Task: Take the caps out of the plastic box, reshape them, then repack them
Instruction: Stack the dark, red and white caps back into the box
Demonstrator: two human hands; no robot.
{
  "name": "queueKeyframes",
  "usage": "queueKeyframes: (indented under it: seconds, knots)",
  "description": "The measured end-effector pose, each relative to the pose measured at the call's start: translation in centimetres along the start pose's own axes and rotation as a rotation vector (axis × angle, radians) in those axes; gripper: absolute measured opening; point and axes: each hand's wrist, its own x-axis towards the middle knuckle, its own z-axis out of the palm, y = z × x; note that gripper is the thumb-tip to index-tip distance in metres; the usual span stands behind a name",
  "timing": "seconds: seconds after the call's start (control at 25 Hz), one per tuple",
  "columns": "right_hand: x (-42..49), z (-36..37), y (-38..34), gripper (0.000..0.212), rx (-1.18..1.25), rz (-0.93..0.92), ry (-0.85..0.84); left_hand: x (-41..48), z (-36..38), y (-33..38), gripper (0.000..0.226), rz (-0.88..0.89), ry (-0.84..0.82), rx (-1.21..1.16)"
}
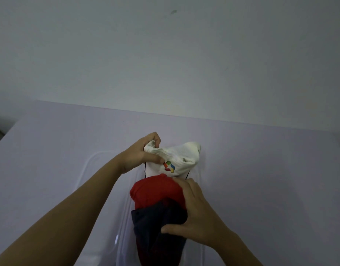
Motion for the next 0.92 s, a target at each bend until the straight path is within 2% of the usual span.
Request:
queueKeyframes:
  seconds: [0.16, 0.28, 0.32, 0.4, 0.44, 0.48, 0.56, 0.68, 0.76, 0.84, 0.92]
  knots:
    - [-0.2, 0.0, -0.3, 0.105, 0.019, -0.001, -0.012, -0.2, 0.6, -1.5, 0.035, -0.163, -0.063, 0.068]
    - [0.0, -0.4, 0.0, 0.095, 0.136, -0.013, -0.007, -0.6, 0.5, -2.4, 0.034, -0.247, -0.043, 0.000]
    - [0.2, -0.7, 0.3, 0.079, 0.197, -0.045, 0.076, -0.6, 0.4, -2.7, 0.033, -0.263, -0.038, -0.016]
    - [0.6, -1.5, 2.4, 0.036, 0.200, -0.106, 0.376, -0.2, 0.7, -2.9, 0.031, -0.287, -0.044, -0.033]
    - [1.2, -1.9, 3.6, 0.028, 0.119, -0.103, 0.494, -0.1, 0.7, -3.0, 0.031, -0.294, -0.046, -0.040]
    - [1.9, -2.4, 4.8, 0.032, 0.024, -0.083, 0.531, 0.0, 0.8, -3.0, 0.029, -0.302, -0.047, -0.050]
    - [3.4, -3.0, 6.9, 0.046, -0.141, -0.034, 0.401, 0.1, 0.9, -3.1, 0.024, -0.316, -0.045, -0.058]
    - [5.1, -3.1, 8.3, 0.055, -0.341, -0.002, 0.168, -0.1, 1.1, -3.3, 0.022, -0.344, -0.053, -0.034]
    - [5.6, -3.2, 8.5, 0.064, -0.496, 0.043, 0.122, -0.1, 0.9, -3.2, 0.029, -0.333, -0.093, 0.165]
    - [6.1, -3.4, 8.6, 0.055, -0.560, 0.103, 0.043, 0.0, 0.0, -3.2, 0.029, -0.291, -0.111, 0.439]
    - [6.6, -3.6, 8.6, 0.042, -0.543, 0.124, -0.007, 0.0, -0.9, -2.8, 0.025, -0.257, -0.089, 0.575]
